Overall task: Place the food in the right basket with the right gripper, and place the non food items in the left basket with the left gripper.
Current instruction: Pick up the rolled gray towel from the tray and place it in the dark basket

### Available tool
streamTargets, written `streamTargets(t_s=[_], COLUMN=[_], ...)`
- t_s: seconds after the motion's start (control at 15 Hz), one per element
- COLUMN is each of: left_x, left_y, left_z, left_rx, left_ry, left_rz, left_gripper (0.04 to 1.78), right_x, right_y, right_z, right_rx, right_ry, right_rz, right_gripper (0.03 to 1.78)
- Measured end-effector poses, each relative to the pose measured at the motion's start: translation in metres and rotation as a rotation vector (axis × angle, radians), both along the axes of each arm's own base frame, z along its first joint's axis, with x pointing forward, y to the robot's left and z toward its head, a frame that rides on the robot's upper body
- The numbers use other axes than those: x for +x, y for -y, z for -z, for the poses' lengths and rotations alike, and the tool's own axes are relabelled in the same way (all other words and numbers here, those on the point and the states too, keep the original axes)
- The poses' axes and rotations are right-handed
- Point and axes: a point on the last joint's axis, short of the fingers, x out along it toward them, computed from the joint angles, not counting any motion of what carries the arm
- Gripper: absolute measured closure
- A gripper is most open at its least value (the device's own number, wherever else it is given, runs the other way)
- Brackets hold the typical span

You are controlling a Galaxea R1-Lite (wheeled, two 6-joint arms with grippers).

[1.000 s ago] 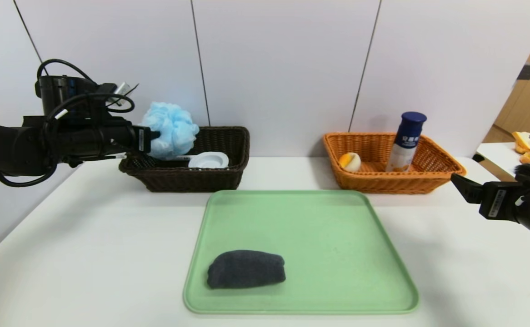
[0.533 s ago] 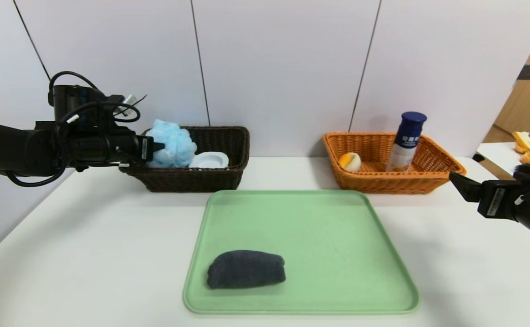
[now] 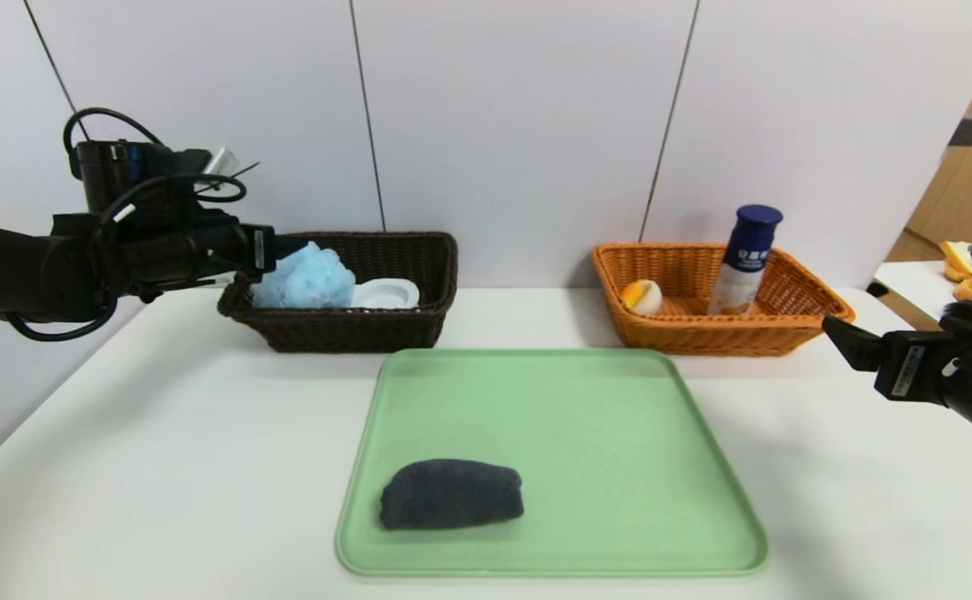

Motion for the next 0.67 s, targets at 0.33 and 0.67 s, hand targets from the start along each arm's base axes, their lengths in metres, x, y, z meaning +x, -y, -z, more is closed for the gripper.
streamTargets(t_s=[0.33, 0.67], left_x=[-0.036, -0.097], left_y=[0.008, 0.038], left_z=[-0.039, -0.045], left_rx=[0.043, 0.386], left_ry=[0.147, 0.124], left_rz=[0.134, 0.594], left_gripper=[0.34, 0.23], right_x=[0.000, -0.003], right_y=[0.000, 0.000], right_z=[0.002, 0.008], right_rx=[0.002, 0.001], right_ry=[-0.009, -0.029], right_rz=[-0.009, -0.016], right_gripper=[0.12, 0.12])
